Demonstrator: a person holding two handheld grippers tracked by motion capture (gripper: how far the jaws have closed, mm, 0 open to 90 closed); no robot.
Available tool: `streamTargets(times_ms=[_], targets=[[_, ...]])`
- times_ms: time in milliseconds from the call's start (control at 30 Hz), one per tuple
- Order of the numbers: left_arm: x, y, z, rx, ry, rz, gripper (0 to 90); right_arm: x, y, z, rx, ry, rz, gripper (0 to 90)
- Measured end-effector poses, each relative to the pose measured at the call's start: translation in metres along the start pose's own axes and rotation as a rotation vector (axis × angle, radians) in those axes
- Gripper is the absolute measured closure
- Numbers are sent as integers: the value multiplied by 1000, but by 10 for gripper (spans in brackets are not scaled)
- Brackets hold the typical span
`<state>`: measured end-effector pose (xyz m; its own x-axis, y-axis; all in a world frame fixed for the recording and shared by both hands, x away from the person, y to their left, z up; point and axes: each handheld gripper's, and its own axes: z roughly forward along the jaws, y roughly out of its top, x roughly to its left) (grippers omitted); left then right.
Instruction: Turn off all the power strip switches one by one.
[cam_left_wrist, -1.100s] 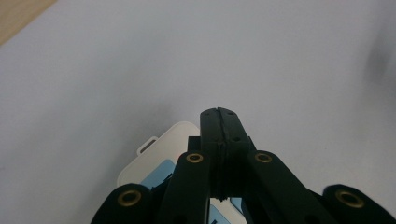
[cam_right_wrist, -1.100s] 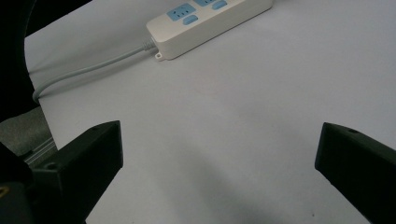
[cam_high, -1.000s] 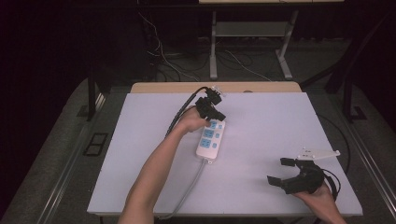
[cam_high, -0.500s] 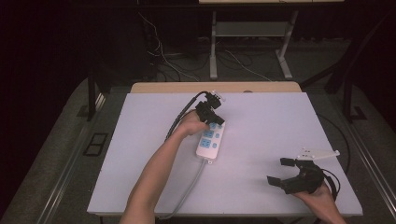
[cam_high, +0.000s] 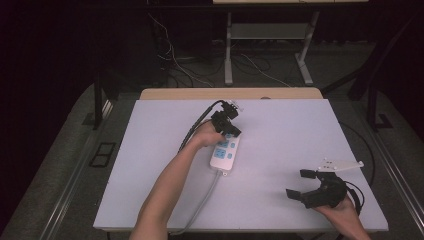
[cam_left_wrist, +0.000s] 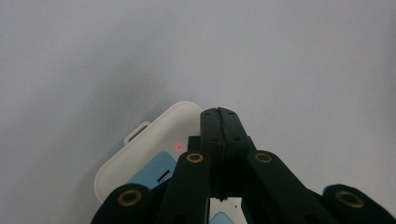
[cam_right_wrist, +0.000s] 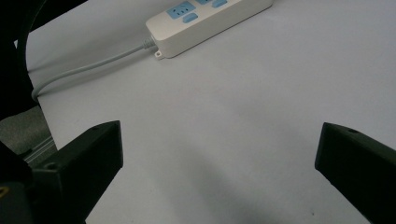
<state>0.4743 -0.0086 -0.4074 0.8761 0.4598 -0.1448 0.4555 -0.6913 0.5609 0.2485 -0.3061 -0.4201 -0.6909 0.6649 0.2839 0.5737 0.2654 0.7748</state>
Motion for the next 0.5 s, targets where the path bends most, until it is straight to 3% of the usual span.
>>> streamTargets(times_ms=[500], targets=[[4, -3, -3, -7, 5, -26, 895, -1, 0, -1, 2, -1, 0, 8]])
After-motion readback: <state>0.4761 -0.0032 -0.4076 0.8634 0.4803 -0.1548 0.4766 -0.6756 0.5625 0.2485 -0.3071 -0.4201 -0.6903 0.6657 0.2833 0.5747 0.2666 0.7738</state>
